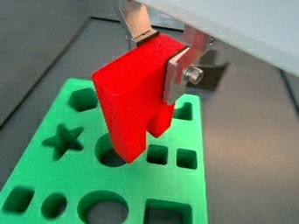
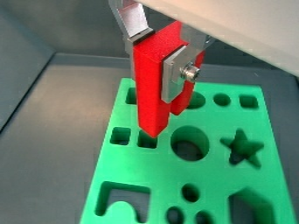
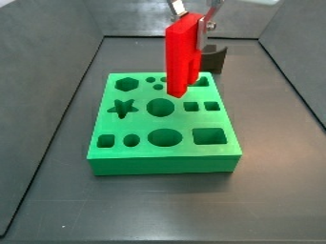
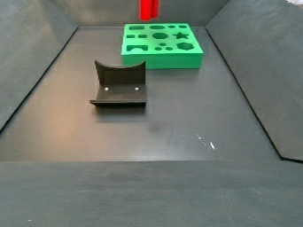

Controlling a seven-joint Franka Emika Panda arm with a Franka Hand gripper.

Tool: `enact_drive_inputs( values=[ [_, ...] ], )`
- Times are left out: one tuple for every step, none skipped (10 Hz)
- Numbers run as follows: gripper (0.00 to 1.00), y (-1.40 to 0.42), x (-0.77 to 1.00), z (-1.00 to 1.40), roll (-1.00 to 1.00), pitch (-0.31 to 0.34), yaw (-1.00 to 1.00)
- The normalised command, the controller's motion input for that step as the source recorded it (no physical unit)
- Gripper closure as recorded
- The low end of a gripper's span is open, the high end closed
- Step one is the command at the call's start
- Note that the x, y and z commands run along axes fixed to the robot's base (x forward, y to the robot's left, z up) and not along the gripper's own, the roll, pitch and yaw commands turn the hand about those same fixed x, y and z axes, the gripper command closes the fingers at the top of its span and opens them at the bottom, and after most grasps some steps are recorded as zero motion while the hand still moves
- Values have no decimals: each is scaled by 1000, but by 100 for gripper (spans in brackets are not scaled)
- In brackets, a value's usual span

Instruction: Insert the double-square object.

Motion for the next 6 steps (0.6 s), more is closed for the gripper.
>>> enact_drive_inputs(
  values=[
    [100,74,211,-140,-31,0,-937],
    [100,74,217,-140,-31,0,-931],
    [100,77,251,-117,-43,0,-914],
    [100,80,246,-126,-37,0,-917],
    [100,83,231,-134,-31,0,-923],
    [100,100,200,-146,-3,0,-926]
  ],
)
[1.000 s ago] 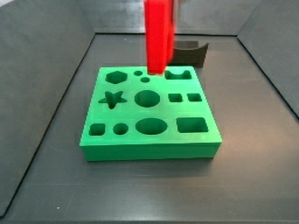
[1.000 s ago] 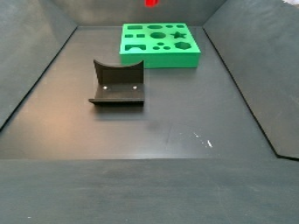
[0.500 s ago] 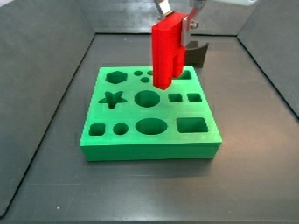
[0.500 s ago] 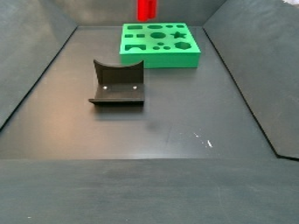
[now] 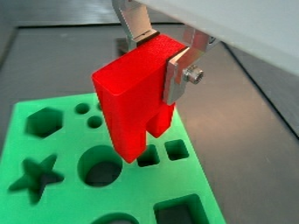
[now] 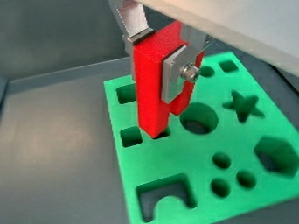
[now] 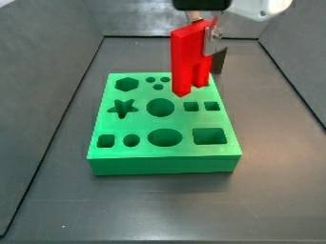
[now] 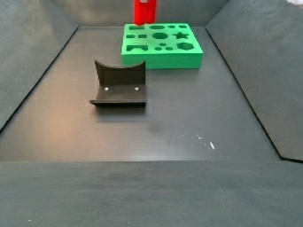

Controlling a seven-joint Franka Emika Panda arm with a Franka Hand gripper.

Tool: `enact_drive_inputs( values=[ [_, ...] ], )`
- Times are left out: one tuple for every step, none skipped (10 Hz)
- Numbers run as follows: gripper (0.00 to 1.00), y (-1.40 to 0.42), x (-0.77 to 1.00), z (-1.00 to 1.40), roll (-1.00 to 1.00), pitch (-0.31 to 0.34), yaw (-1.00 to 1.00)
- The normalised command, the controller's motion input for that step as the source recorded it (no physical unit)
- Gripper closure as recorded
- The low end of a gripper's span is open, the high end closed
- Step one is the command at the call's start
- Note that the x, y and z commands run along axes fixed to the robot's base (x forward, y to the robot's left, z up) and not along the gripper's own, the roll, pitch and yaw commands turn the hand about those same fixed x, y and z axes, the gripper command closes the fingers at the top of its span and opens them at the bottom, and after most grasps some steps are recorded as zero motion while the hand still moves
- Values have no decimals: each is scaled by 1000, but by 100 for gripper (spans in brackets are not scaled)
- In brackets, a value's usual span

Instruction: Insert the double-square object.

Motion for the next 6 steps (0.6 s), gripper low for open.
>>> enact_drive_inputs(
  values=[
    [100,109,186,-154,0,0,-926],
    [100,106,191,-143,0,0,-929],
    [100,100,206,-131,-1,0,-929],
    [100,103,217,-140,0,0,-929],
    [100,103,217,-146,0,0,-929],
    [100,100,231,-143,0,0,-906]
  ],
)
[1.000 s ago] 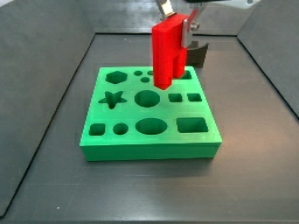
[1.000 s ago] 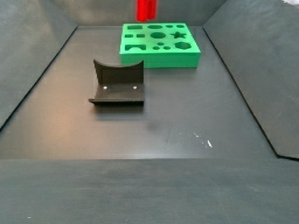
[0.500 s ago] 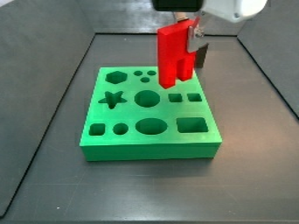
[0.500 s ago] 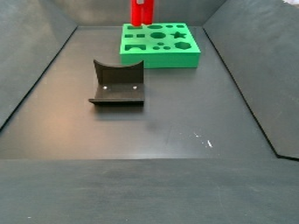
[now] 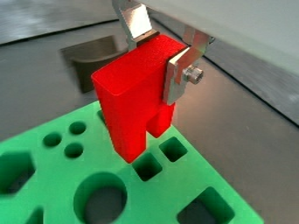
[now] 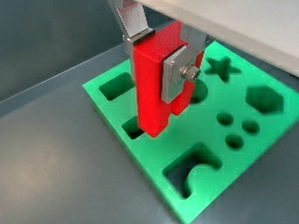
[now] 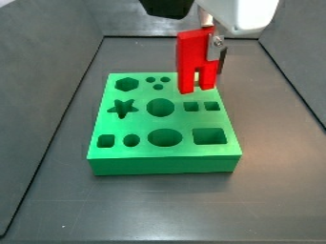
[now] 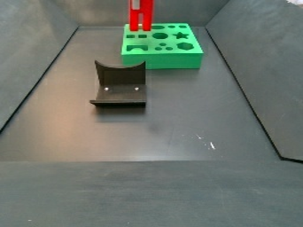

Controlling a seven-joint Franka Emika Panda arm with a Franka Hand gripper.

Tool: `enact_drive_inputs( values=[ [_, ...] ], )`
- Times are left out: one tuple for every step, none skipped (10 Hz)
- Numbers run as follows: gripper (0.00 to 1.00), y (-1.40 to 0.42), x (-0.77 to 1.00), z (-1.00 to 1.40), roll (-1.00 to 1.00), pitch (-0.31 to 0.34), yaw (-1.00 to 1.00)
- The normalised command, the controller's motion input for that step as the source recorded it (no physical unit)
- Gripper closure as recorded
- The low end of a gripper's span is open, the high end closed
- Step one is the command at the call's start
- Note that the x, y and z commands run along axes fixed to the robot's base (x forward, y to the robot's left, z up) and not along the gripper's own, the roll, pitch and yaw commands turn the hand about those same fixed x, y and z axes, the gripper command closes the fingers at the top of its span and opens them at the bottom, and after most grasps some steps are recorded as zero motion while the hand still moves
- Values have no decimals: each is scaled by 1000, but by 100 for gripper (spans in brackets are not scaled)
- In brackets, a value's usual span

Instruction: Insert the double-square object.

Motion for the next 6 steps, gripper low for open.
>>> enact_drive_inputs(
  values=[
    [100,-326,349,-189,41,46,-523],
    [100,-411,343,-277,70,44,-474],
    [100,-280,311,-223,71,63,-477],
    [100,-111,169,-137,66,87,-386],
    [100,0,94,-106,29,84,-280],
    [100,0,-51,-71,84,0,-3]
  ],
)
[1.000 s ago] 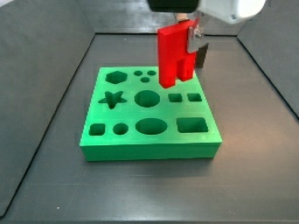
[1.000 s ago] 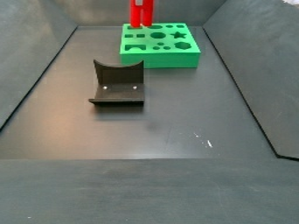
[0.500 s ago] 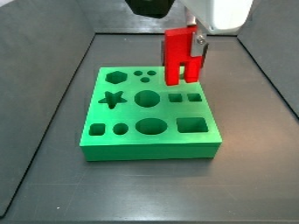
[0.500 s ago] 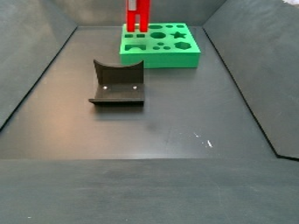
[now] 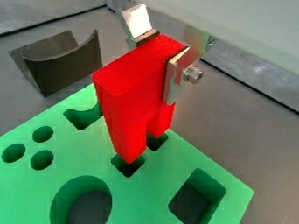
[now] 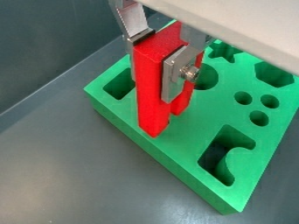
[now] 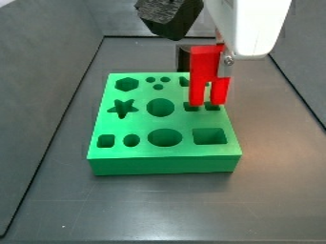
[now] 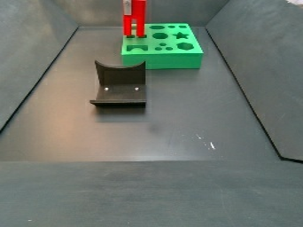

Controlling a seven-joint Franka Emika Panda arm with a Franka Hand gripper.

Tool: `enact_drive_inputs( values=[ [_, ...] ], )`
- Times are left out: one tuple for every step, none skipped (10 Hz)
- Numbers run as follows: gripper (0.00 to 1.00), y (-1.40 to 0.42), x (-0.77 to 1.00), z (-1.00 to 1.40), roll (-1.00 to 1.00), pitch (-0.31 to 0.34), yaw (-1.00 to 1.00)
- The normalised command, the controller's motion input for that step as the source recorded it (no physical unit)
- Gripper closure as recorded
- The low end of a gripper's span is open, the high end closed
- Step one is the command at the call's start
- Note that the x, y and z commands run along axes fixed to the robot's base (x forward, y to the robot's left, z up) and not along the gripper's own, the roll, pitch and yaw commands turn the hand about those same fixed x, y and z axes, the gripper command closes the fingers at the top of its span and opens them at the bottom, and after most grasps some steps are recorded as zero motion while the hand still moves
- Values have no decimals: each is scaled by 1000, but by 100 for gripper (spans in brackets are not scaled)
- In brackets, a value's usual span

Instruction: Insert the double-square object.

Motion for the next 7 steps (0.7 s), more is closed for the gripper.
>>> enact_drive_inputs(
  values=[
    [100,-31,-249,-206,-54,-47,0],
    [100,-94,0,-231,-123,0,231],
    [100,-11,0,-220,-90,0,209],
    [100,-91,0,-229,-83,3,103],
    [100,-129,31,-263,-44,19,20],
    [100,-163,51,-300,-64,14,0],
    [100,-169,154,-323,-54,24,0]
  ],
)
